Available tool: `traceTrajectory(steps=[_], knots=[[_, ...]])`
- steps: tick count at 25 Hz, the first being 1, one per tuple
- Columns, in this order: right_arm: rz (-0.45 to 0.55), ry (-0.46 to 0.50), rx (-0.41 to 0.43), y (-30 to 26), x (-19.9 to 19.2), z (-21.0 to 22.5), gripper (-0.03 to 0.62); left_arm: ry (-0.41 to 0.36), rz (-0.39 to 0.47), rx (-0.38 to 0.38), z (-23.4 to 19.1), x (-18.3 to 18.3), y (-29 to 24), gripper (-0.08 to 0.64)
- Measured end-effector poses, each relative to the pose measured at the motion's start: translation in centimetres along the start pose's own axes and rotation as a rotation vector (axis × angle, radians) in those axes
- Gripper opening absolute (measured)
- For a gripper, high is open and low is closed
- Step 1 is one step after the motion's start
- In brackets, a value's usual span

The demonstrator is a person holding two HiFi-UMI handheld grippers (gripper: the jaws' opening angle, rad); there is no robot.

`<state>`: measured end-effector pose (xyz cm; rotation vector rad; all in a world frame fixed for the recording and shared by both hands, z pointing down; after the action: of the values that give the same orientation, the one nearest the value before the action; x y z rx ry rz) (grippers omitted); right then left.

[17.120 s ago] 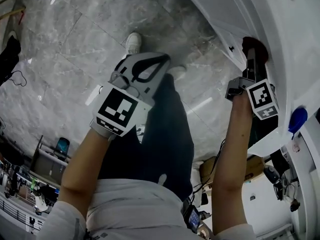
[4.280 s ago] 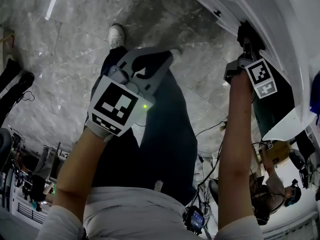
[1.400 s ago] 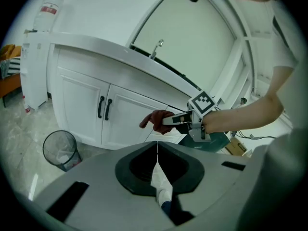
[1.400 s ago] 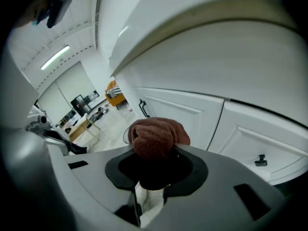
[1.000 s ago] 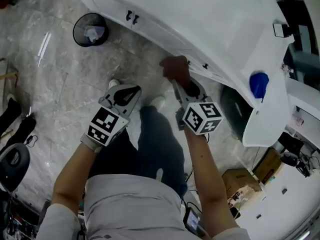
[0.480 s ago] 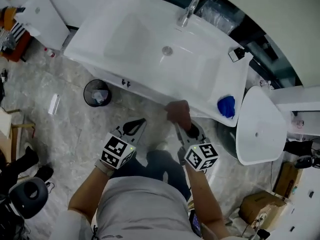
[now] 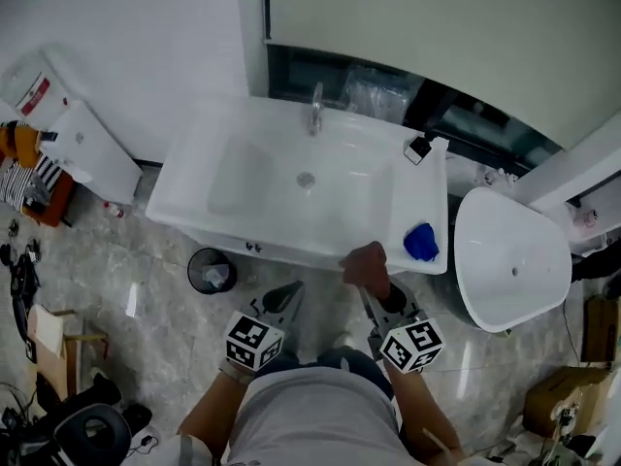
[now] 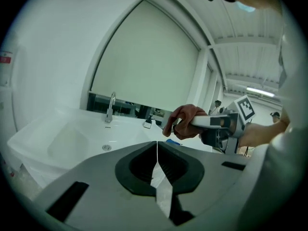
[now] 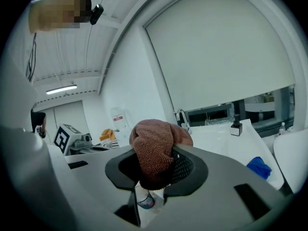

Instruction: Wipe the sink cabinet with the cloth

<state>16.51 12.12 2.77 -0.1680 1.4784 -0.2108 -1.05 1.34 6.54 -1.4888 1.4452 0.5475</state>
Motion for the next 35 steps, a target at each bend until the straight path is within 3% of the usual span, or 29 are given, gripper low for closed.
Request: traceTrajectory(steps=[13,20,35], knots=[[0.16,0.05,-0.052,1.8,8.5,1.6,0.107,-0.094,0.126,-0.027,1.9,10.1,0.2,0.012],[0.198,0.071,-0.054,1.3,10.7,3.0,0.107,-0.154,0.18,-0.028,2.6,14.4,0.0,0.012],[0.235,0.062,-0.054,2.7,11.4,2.0,0.107,-0.152,0.182,-0.036,4.4,14.4,0.7,0.012]])
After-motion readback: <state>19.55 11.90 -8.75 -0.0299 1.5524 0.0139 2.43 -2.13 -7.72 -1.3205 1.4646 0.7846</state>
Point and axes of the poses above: the fingertips, and each gripper's own axes: y backward along the fingers, z to its right, x out of its top, the point moved 6 cm from there along y, backward along the fingers, and after that the axes turned 10 degrees about y, right-handed, at the moved point
